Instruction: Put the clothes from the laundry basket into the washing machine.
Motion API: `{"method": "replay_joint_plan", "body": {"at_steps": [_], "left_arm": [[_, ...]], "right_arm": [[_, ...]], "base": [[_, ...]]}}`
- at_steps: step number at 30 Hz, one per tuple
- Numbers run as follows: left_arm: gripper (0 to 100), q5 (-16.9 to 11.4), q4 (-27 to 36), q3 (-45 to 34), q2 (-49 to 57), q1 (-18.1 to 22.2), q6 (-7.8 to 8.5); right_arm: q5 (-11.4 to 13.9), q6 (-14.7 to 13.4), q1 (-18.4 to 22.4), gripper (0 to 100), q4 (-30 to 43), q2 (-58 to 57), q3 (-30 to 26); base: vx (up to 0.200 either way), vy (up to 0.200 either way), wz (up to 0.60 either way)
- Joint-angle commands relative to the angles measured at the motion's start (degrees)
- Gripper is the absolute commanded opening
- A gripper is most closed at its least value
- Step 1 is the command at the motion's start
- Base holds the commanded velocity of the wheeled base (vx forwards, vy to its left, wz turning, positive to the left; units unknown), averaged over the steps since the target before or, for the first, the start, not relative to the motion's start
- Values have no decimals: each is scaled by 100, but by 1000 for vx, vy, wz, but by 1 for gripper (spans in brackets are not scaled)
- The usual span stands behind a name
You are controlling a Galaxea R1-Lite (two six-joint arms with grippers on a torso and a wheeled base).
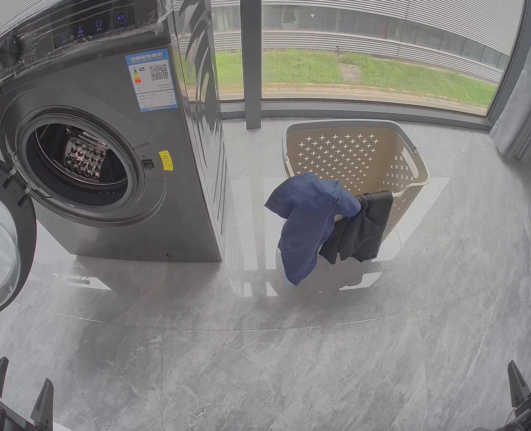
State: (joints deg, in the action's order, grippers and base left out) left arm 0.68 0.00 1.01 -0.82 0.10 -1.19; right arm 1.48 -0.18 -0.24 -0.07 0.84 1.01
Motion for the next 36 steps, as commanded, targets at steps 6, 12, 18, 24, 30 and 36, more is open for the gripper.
{"method": "replay_joint_plan", "body": {"at_steps": [6, 12, 18, 24, 30, 36], "left_arm": [[100, -7, 0, -101, 82, -1, -4], [100, -7, 0, -101, 82, -1, 5], [100, -7, 0, -101, 82, -1, -4], [100, 2, 0, -101, 82, -1, -4], [100, 2, 0, -101, 82, -1, -4], [100, 2, -9, -101, 82, -1, -12]], "right_arm": [[2, 1, -2, 100, -1, -84, -101], [2, 1, -11, 100, -1, -84, -101], [2, 1, -2, 100, -1, -84, -101], [2, 1, -11, 100, -1, -84, -101], [2, 1, -2, 100, -1, -84, -101], [2, 1, -11, 100, -1, -84, -101]], "base": [[200, 0, 0], [200, 0, 0], [200, 0, 0], [133, 0, 0], [0, 0, 0], [0, -33, 0]]}}
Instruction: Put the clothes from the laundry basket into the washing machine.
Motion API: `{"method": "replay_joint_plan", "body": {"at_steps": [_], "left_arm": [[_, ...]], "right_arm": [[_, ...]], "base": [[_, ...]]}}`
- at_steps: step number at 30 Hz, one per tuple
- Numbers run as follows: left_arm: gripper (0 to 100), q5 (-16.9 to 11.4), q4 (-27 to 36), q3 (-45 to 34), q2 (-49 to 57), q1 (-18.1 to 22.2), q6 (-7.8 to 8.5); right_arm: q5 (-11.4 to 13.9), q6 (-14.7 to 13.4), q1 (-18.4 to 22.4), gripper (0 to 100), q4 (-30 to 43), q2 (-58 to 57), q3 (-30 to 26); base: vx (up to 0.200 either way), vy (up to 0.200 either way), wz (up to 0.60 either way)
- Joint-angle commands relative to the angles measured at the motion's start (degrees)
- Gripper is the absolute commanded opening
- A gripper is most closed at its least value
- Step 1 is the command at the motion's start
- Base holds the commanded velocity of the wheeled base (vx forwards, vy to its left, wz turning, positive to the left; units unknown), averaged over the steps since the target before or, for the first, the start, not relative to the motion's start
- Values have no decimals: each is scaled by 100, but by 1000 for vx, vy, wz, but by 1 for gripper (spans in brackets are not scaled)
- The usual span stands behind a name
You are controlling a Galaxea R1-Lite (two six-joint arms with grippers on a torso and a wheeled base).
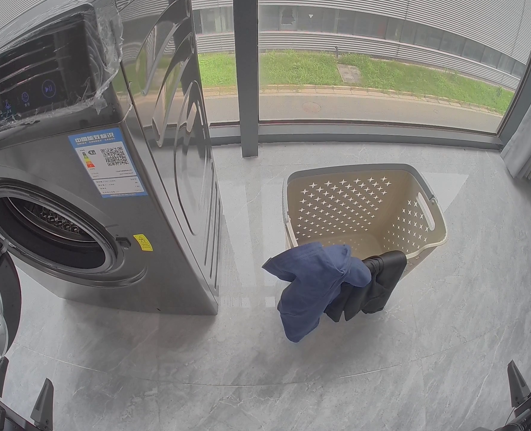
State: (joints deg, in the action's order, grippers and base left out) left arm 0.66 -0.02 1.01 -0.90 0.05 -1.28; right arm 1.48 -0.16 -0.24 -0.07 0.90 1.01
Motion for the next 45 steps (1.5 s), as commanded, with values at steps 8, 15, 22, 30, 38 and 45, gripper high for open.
{"method": "replay_joint_plan", "body": {"at_steps": [8, 15, 22, 30, 38, 45], "left_arm": [[100, 4, 2, -101, 90, 4, 5], [100, 4, -6, -101, 90, 4, -4], [100, 4, -6, -101, 90, 4, 5], [100, 4, -6, -101, 90, 4, 5], [100, 4, -6, -101, 90, 4, 5], [100, -4, 2, -101, 90, 4, 49]], "right_arm": [[2, -2, -2, 100, -1, -81, -101], [-7, -11, 7, 100, -1, -81, -101], [2, -28, -2, 100, 7, -90, -101], [2, -11, -2, 100, 16, -90, -101], [37, 7, -2, 100, -37, -90, -57], [90, -81, -37, 100, 148, 727, 1463]], "base": [[0, -200, 0], [0, -200, 0], [0, -143, 0], [0, 0, 0], [0, -150, 0], [0, -86, 0]]}}
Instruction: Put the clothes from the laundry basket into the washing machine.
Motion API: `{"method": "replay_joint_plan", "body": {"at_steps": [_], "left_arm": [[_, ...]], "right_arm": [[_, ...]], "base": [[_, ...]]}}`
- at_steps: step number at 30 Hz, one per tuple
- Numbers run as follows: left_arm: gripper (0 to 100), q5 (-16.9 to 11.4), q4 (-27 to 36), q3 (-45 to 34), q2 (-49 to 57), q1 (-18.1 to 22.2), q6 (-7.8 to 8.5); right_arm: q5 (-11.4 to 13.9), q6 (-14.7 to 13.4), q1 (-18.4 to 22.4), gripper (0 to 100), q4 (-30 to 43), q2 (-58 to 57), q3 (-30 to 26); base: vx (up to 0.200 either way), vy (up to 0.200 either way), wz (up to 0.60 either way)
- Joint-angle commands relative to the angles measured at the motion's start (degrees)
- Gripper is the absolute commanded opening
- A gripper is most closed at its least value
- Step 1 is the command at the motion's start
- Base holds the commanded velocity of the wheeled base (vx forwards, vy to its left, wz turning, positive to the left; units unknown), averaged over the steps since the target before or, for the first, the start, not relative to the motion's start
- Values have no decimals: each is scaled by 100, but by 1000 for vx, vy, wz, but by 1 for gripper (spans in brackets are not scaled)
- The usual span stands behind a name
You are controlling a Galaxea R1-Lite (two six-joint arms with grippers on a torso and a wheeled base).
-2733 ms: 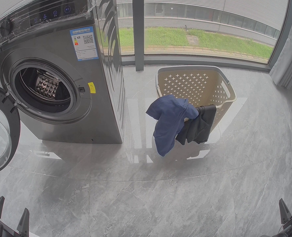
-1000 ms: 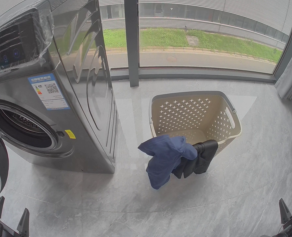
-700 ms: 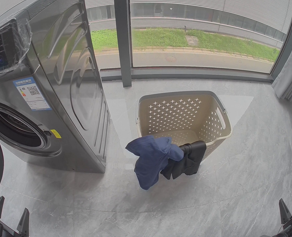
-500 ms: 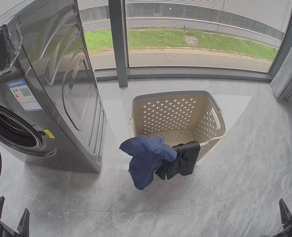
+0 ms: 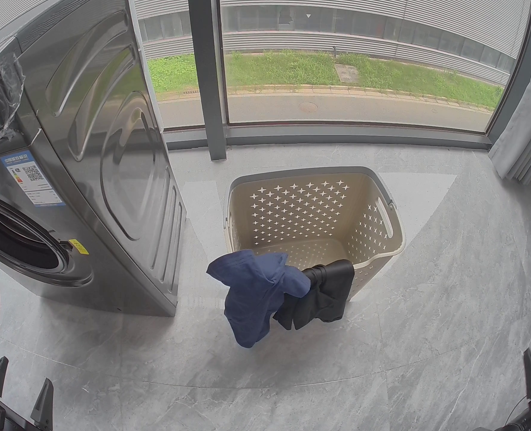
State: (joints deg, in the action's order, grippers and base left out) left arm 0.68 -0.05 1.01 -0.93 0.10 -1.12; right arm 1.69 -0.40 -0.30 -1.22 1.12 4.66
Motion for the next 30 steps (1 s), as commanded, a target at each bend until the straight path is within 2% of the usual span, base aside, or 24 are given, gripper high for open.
{"method": "replay_joint_plan", "body": {"at_steps": [1, 6, 7, 8, 9, 11, 14, 16, 18, 21, 24, 26, 28, 30], "left_arm": [[100, 2, 5, -101, 93, -1, 33], [100, 2, 5, -101, 93, -1, 24], [100, 2, 5, -101, 93, -1, 24], [100, 2, -4, -101, 93, -1, -2], [100, 2, -4, -101, 93, -1, -2], [100, 2, 5, -101, 93, -1, 7], [100, -7, 5, -101, 93, -1, 15], [100, -7, 5, -101, 93, -1, 15], [100, -7, 5, -101, 93, -1, 15], [100, -7, 5, -101, 93, -1, 15], [100, -7, 5, -101, 93, -1, 7], [100, -7, -4, -101, 93, -1, 7], [100, -7, 5, -101, 93, -1, 7], [100, -7, 5, -101, 93, -1, 7]], "right_arm": [[112, -74, -49, 100, 350, 925, 1108], [736, -338, -224, 100, 201, 2797, 1064], [736, -338, -224, 100, 201, 2797, 1064], [929, -320, -312, 100, -107, 3527, 1081], [1017, -320, -427, 100, -335, 3904, 1081], [1061, -390, -743, 100, -810, 4520, 1064], [1035, -733, -1332, 100, -1618, 5425, 1037], [1017, -1085, -1569, 100, -2040, 5873, 1046], [1008, -1269, -1842, 100, -2374, 6242, 1072], [876, -1304, -2044, 100, -2655, 6726, 1090], [674, -1296, -2105, 100, -2981, 7323, 1134], [630, -1287, -2149, 100, -3174, 7526, 1152], [419, -1287, -2325, 100, -3631, 7991, 1134], [270, -1287, -2413, 100, -3780, 8211, 1152]], "base": [[0, 0, 0], [0, 0, 0], [0, 0, 0], [0, 0, 0], [0, 0, 0], [0, 0, 0], [0, 0, 0], [0, 0, 0], [0, 0, 0], [0, 0, 0], [0, 0, 0], [0, 0, 0], [0, 0, 0], [0, 0, 0]]}}
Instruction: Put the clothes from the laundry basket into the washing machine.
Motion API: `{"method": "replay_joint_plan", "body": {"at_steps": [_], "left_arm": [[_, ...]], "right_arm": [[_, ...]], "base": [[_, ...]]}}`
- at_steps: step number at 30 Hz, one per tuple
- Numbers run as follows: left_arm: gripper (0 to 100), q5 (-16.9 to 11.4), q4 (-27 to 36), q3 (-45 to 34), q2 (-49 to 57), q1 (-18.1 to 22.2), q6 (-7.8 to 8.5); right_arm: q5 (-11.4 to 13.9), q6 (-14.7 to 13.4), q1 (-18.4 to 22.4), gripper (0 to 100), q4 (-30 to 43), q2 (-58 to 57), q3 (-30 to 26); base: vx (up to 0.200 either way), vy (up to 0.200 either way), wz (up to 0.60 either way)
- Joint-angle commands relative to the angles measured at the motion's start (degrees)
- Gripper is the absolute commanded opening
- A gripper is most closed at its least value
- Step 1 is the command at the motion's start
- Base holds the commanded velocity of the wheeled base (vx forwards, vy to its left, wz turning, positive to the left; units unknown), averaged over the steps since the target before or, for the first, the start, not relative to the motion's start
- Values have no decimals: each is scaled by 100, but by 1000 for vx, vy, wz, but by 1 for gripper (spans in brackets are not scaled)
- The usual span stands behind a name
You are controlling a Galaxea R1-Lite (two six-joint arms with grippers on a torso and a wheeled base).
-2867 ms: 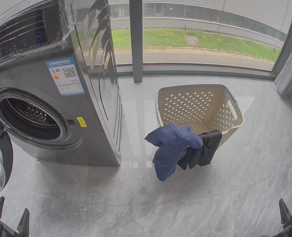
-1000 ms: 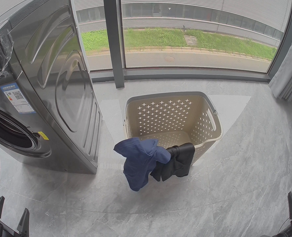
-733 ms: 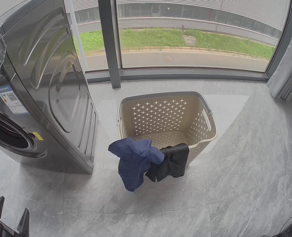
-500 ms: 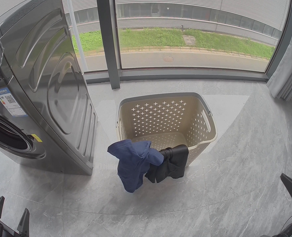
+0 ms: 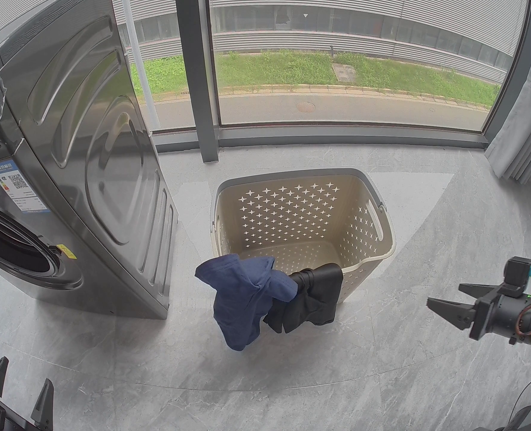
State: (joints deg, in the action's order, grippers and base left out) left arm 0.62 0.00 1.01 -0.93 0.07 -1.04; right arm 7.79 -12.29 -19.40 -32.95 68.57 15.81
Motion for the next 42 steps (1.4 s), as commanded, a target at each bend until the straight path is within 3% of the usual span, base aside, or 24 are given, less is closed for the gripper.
{"method": "replay_joint_plan", "body": {"at_steps": [1, 5, 17, 27, 35, 42], "left_arm": [[100, -1, -9, -101, 93, 1, -2], [100, -1, -9, -101, 93, 1, -2], [100, 8, 0, -101, 93, 1, -2], [100, -1, -9, -101, 93, 1, -37], [100, -1, 0, -101, 93, 1, -72], [100, -1, -9, -101, 93, 1, -72]], "right_arm": [[-419, -98, -539, 100, -678, 1572, 45], [-691, -90, -724, 100, -1143, 2178, 133], [-920, -90, -970, 100, -2224, 3417, 326], [-1174, -125, -1418, 100, -2304, 3927, 414], [-1306, -722, -1682, 100, -2312, 4630, 1064], [-1315, -731, -1664, 100, -2304, 5078, 1609]], "base": [[0, 0, 0], [0, 0, 0], [0, 0, 0], [0, 0, 0], [0, 0, 0], [0, 0, 0]]}}
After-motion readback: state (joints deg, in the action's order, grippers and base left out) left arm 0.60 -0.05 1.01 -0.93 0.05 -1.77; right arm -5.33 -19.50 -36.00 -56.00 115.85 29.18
